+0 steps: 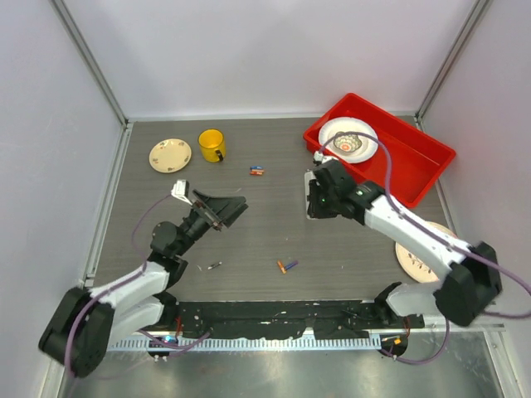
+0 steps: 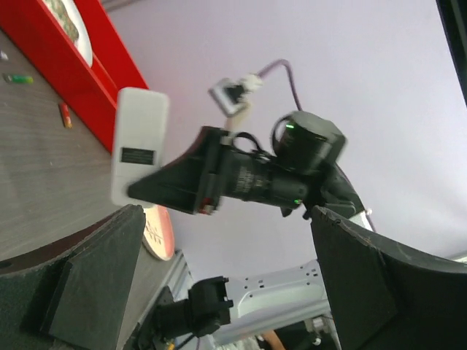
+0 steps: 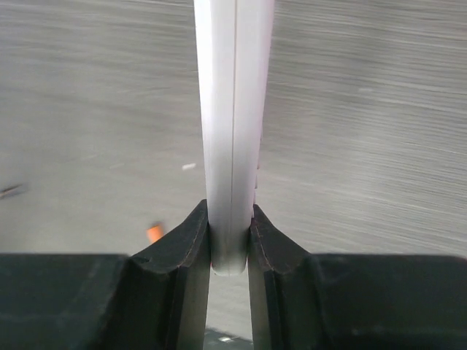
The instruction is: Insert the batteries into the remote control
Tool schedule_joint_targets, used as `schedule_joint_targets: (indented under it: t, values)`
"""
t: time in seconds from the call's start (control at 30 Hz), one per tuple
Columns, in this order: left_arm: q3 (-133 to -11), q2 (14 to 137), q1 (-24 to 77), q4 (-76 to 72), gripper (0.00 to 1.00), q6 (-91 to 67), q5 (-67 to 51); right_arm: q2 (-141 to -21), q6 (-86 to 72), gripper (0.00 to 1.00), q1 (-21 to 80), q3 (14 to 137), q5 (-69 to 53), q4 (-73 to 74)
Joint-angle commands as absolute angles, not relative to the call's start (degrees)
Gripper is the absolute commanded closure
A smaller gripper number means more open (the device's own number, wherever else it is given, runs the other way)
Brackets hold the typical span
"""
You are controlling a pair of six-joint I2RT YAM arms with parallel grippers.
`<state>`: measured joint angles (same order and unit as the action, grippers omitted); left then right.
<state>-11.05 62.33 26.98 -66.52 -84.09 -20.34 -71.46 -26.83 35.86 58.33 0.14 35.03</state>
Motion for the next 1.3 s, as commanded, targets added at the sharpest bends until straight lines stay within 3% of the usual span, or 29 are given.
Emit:
schedule_joint_targets:
  t: [0.0, 0.17, 0.47, 0.5, 0.6, 0.77, 1.0, 1.27]
  values:
    - [-10.6, 44.0, 26.9, -42.2, 0.00, -74.9, -11.2, -85.5, -23.2, 0.99, 38.4, 65.8, 29.2, 48.4]
    - [-7.9, 27.7, 27.0, -27.1, 0.00, -70.8, -4.0, -98.0, -23.4, 0.99, 38.8, 70.7, 34.0, 49.7]
    - [-6.4, 21.6, 28.3, -20.5, 0.02, -72.4, -6.2, -112.1, -22.6, 0.98, 43.6, 79.2, 35.7, 53.4]
    - [-6.4, 21.4, 28.2, -20.2, 0.02, -72.4, -6.5, -112.8, -22.2, 0.85, 44.2, 79.8, 34.5, 53.3]
    - [-6.7, 20.7, 28.3, -19.8, 0.02, -72.4, -7.1, -114.3, -21.7, 0.67, 46.5, 80.3, 31.4, 52.2]
    - [-7.1, 19.3, 28.3, -16.9, 0.00, -71.8, -6.9, -115.1, -22.1, 0.52, 46.8, 79.0, 26.4, 49.3]
    - [-7.4, 16.8, 28.3, -12.8, 0.00, -70.5, -5.6, -107.3, -23.6, 0.34, 46.9, 75.5, 22.1, 44.2]
    - [-10.3, 20.7, 28.2, -8.7, 0.00, -67.5, -4.7, -89.9, -25.0, 0.30, 46.8, 74.4, 18.5, 42.5]
